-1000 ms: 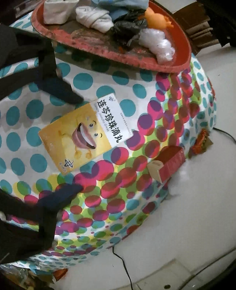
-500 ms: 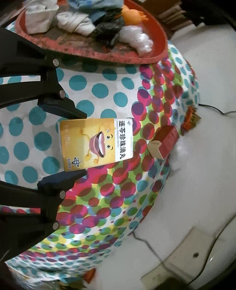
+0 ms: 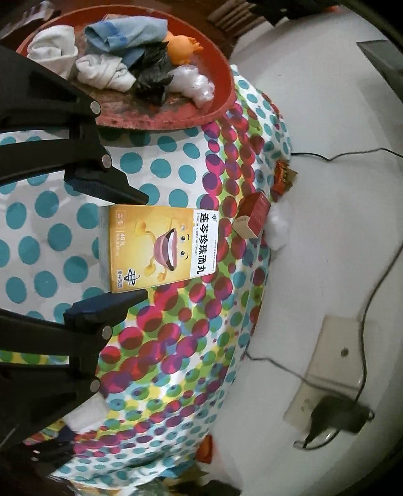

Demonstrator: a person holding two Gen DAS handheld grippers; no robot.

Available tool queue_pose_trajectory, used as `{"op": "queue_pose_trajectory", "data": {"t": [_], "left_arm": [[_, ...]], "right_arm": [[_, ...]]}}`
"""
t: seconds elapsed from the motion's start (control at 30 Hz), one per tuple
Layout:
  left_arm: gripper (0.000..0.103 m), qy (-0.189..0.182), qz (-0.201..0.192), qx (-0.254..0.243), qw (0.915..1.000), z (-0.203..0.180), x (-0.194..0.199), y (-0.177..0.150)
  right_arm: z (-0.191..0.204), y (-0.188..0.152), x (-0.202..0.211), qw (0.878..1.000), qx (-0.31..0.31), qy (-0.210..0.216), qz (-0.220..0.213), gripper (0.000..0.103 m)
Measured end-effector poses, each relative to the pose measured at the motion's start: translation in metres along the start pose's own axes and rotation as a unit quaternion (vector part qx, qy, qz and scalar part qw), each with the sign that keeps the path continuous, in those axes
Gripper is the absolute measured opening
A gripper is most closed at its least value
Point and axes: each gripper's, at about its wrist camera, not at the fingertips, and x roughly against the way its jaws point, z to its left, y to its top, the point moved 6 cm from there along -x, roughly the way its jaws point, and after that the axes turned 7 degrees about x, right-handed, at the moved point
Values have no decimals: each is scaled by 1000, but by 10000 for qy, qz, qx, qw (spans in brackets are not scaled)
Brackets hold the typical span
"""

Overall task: Organize objects
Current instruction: 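Close the left gripper on the yellow medicine box and lift it, then carry the yellow medicine box into the red tray and open the left gripper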

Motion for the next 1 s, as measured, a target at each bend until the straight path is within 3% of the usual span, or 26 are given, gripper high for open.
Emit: {"op": "queue_pose_trajectory", "data": {"t": [0.37,0.63,0.87,1.0], "left_arm": [[50,70,-404,-339,9986,22,39,-11],[50,224,-693,-422,9965,64,66,-15],[50,412,-881,-54,9952,122,80,-5],[50,470,-845,215,9951,155,79,-2]], "right_arm": [[1,0,-1,10000,57,-32,16,48],[0,-3,0,9998,155,-128,45,48],[-2,-2,-1,9994,247,-227,77,48],[-24,-8,4,9993,263,-242,81,48]]}}
